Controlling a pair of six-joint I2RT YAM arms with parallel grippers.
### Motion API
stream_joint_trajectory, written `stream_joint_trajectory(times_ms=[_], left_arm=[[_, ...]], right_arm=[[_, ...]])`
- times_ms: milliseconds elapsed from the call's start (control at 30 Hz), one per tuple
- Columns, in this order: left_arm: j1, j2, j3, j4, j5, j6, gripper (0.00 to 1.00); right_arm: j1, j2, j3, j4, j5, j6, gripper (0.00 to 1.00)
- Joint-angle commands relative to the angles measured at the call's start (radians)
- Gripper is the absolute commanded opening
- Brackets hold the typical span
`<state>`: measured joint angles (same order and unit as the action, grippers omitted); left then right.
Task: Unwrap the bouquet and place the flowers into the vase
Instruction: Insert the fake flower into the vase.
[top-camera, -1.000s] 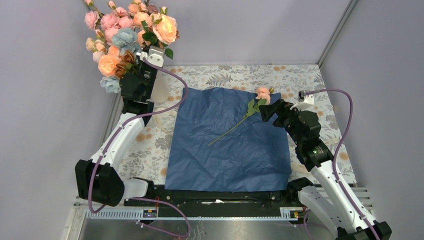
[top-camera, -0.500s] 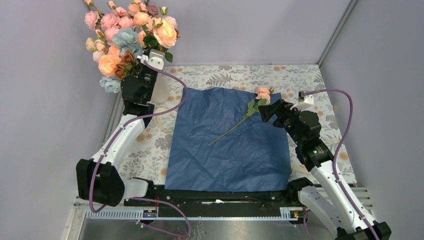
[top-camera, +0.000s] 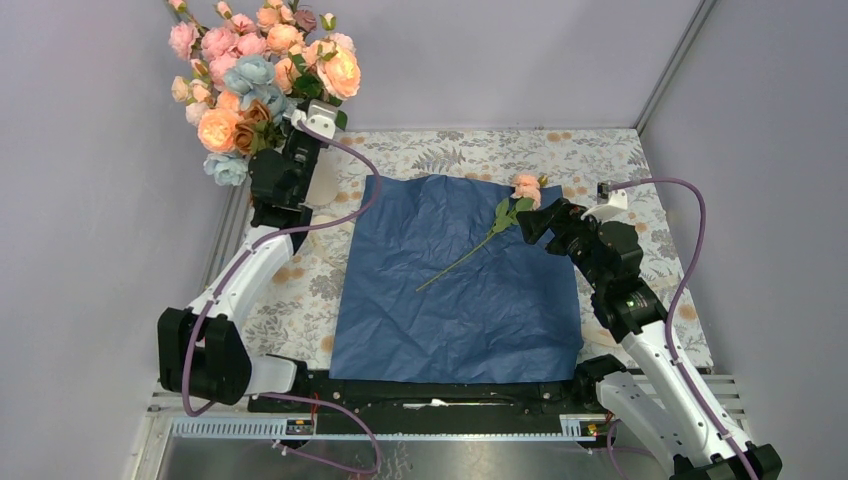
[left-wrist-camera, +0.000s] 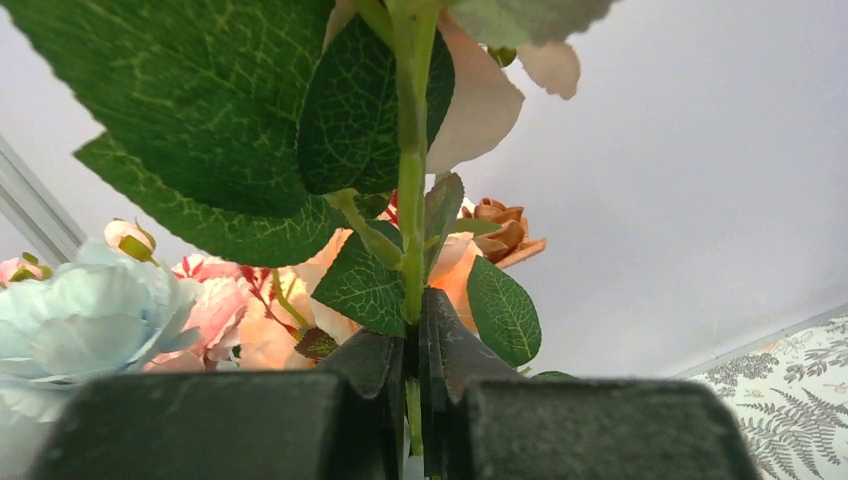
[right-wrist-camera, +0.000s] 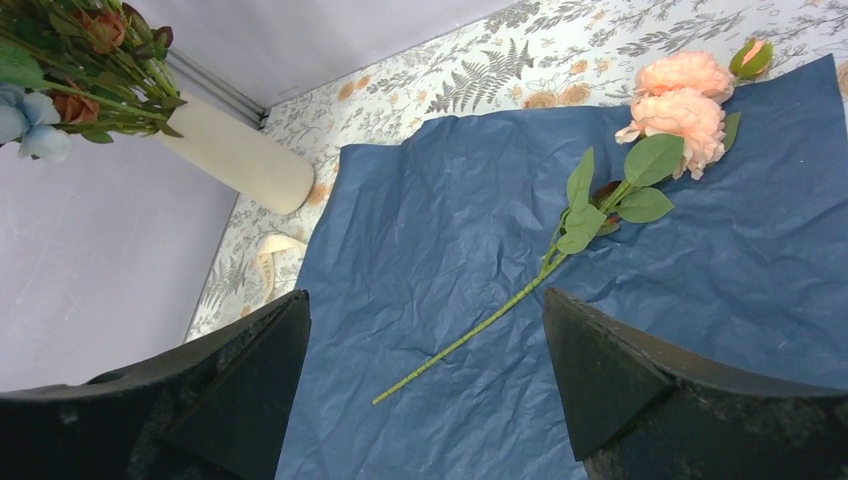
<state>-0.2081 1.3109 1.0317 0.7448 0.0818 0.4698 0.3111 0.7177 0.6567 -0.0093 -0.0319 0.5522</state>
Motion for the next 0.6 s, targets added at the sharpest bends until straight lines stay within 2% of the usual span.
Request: stream_joint_trajectory(times_ms=[0, 567], left_arm=[[0.012, 0.03, -0.014, 0.022, -0.014, 0.023, 0.0], [0.012, 0.081, -0.055, 0.03, -0.046, 0.024, 0.0]], right_arm=[[-0.009, -0.012, -0.004, 0.036, -0.021, 0.007, 0.92], [-0.017, -0.027, -0.012, 0.035, -0.04, 0.015, 0.92]])
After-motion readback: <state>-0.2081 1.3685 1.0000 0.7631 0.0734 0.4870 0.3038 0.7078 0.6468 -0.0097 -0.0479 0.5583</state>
